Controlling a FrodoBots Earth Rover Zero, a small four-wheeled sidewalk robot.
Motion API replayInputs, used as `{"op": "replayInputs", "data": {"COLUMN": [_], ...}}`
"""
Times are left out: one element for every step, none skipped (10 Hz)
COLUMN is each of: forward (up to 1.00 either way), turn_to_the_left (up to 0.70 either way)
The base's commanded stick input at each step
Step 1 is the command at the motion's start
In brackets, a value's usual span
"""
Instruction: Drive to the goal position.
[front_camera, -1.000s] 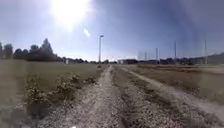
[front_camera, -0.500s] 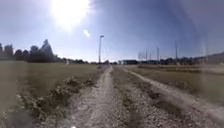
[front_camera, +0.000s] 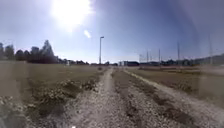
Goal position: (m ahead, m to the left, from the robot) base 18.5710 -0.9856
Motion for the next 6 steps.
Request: {"op": "replayInputs", "data": {"forward": [0.50, 0.50, 0.50, 0.50, 0.50, 0.50], "turn_to_the_left": [0.00, 0.00, 0.00, 0.00, 0.00, 0.00]}}
